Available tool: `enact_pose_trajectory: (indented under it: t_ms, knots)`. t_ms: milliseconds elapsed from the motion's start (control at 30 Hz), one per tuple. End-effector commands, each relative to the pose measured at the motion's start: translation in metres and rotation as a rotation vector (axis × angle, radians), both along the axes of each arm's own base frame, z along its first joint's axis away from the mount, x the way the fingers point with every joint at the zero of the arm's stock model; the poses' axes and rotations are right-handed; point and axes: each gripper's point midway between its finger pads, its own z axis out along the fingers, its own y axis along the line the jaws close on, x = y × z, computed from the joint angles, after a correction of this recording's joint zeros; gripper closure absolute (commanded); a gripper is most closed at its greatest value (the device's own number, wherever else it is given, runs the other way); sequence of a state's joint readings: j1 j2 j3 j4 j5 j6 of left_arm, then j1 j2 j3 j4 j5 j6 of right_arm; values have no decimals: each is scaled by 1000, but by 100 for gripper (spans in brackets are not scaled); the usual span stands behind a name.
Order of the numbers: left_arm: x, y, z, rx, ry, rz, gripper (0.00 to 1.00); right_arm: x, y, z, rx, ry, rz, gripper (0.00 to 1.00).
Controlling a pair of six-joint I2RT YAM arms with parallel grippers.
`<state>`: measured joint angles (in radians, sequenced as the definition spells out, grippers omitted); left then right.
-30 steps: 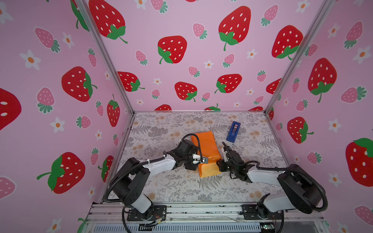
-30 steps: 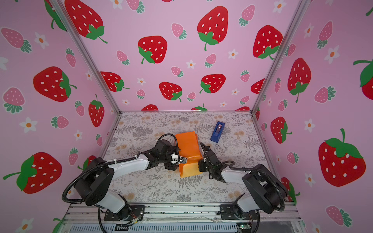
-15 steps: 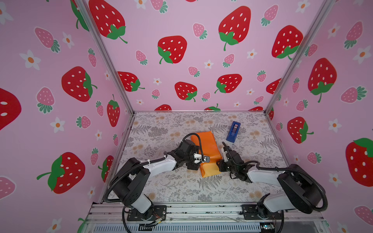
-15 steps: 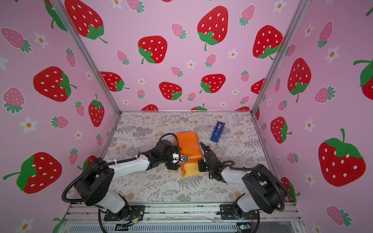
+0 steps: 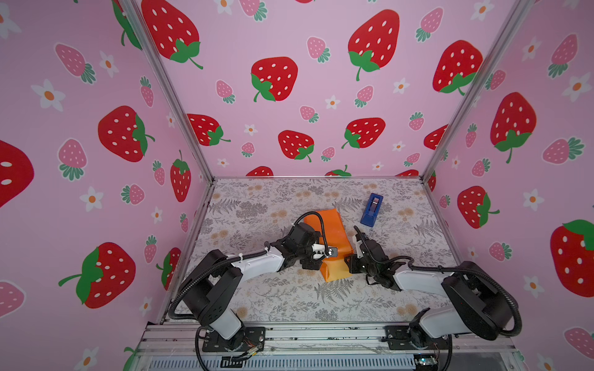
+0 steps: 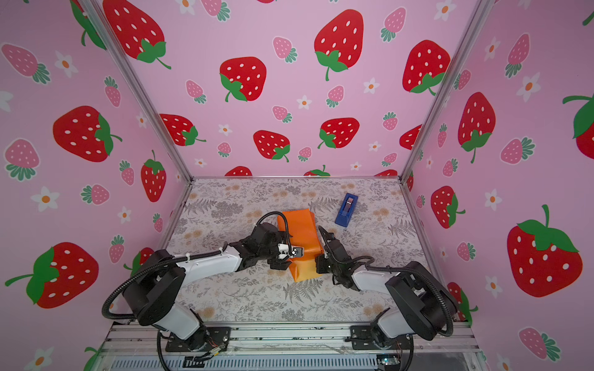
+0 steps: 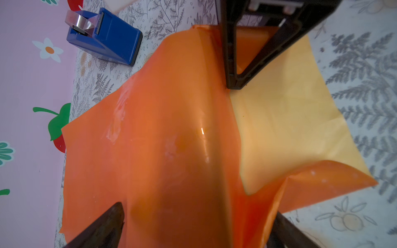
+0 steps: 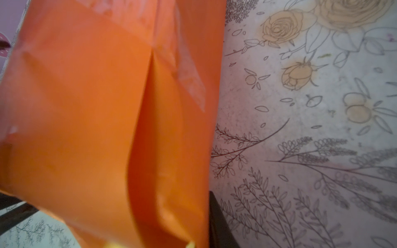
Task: Wrap a gift box in wrapping paper
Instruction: Fold the wrapping paper for the gift box.
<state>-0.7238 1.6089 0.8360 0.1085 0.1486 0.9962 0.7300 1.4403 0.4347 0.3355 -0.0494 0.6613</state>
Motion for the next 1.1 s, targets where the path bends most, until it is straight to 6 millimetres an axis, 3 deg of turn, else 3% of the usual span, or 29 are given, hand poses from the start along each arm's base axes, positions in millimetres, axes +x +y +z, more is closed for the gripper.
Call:
enact_pose_trajectory:
  t_ms: [0, 267, 367, 533, 767, 900, 1067]
  knots:
    - [12, -9, 11, -34, -30, 41, 0, 3, 1, 8, 25, -10, -10, 80]
    - [15, -4, -3, -32, -11, 115, 4, -2, -5, 14, 18, -10, -14, 76]
    - [15, -3, -7, -31, 1, 129, 6, -5, -11, 21, 16, -16, -26, 70]
    - [14, 0, -11, -23, 16, 148, 8, -16, -17, 39, 39, -25, -31, 67]
    - [12, 3, -17, -16, 38, 165, 11, -36, 18, 66, 128, -59, 111, 69]
    - [11, 4, -20, -11, 50, 173, 12, -45, 40, 57, 139, -28, 177, 69]
    - [10, 6, -24, -2, 59, 177, 13, -41, 55, 41, 127, -3, 203, 65]
